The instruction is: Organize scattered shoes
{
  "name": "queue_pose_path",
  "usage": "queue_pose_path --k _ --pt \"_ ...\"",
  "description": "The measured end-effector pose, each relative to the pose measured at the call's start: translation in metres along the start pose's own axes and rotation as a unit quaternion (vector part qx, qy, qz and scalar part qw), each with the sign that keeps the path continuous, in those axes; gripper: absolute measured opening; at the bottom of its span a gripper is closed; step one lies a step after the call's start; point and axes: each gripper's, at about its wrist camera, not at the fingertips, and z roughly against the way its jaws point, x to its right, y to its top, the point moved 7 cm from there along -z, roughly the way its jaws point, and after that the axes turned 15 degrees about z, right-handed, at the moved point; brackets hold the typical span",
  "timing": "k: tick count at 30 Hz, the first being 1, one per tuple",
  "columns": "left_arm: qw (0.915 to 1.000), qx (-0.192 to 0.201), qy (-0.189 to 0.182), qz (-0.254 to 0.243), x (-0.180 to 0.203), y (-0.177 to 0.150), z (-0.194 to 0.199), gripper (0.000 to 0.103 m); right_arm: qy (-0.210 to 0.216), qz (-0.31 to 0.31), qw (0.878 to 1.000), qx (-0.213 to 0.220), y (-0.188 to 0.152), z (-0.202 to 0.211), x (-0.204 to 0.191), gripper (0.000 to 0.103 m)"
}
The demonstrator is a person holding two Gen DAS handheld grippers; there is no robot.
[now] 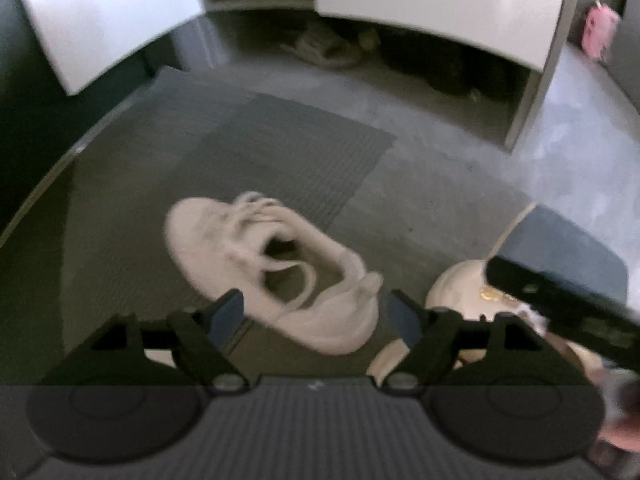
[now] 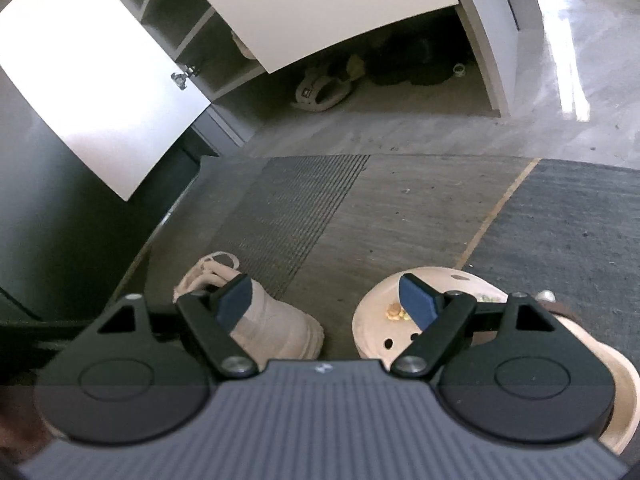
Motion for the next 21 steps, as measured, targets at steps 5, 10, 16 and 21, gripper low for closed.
queue_pose_path --k 5,10,16,21 --pt "0.9946 0.007 0.057 0.086 -0.062 -0.025 0.086 0.083 0.057 0.045 0.997 -0.002 -0.012 -0.001 -0.036 0.083" --pt "0.9783 -0.009 0.108 0.177 -0.115 -0.075 0.178 0.089 0.117 0.147 0.982 -0.009 -0.021 -0.006 -0.069 0.083" --pt "0.9347 -0.011 0.132 0.330 -0.168 -0.146 0.232 0.089 0.158 0.288 0.944 -0.044 -0.006 -0.051 -0.084 0.082" --pt "0.9163 -0.037 0.077 0.391 -0.171 -0.142 0.207 0.085 0.184 0.385 0.902 -0.059 0.006 -0.079 -0.097 0.082"
